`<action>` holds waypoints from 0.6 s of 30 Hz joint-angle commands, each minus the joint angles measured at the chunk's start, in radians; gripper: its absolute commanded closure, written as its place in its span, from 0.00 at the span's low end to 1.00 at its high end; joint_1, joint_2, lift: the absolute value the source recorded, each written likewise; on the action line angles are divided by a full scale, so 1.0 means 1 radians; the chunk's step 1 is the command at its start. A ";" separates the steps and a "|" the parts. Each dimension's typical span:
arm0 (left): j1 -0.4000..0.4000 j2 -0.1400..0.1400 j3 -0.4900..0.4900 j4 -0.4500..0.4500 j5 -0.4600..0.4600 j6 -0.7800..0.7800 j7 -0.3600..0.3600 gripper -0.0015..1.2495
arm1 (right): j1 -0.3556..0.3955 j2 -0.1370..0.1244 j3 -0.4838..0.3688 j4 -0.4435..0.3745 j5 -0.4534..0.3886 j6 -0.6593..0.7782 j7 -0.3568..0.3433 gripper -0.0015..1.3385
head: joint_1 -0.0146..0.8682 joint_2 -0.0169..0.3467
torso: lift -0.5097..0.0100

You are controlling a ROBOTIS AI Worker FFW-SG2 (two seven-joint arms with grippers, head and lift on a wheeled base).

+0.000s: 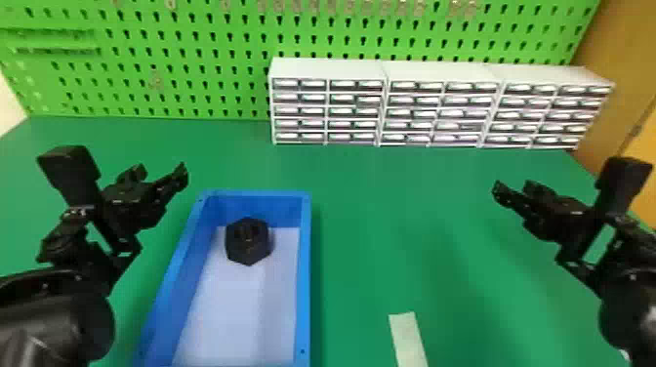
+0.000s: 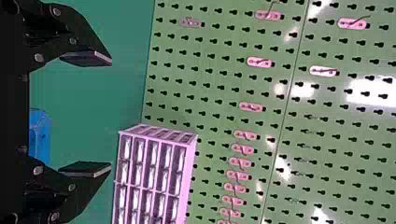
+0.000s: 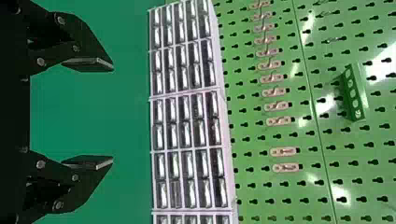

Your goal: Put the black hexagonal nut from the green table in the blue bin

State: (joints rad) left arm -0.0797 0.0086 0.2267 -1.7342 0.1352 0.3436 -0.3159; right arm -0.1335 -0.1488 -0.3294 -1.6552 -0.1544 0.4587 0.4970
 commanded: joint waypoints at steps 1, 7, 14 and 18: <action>0.000 0.001 -0.001 0.001 0.000 0.000 0.000 0.36 | 0.000 0.000 0.000 0.000 -0.001 0.000 0.000 0.41 | 0.80 0.07 | 0.79; 0.000 0.001 0.000 0.001 0.000 0.000 0.000 0.36 | 0.000 0.000 0.000 0.000 -0.001 0.000 0.000 0.41 | 0.80 0.07 | 0.79; 0.000 -0.001 0.000 0.001 0.000 0.000 0.001 0.36 | -0.001 0.000 0.001 0.002 -0.001 0.000 0.000 0.41 | 0.80 0.07 | 0.79; 0.000 0.001 0.000 0.001 0.000 0.000 0.003 0.36 | -0.005 0.000 0.001 0.002 -0.001 0.000 0.000 0.41 | 0.80 0.07 | 0.79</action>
State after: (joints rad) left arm -0.0797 0.0087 0.2270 -1.7339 0.1350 0.3436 -0.3132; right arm -0.1358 -0.1488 -0.3285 -1.6539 -0.1549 0.4586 0.4970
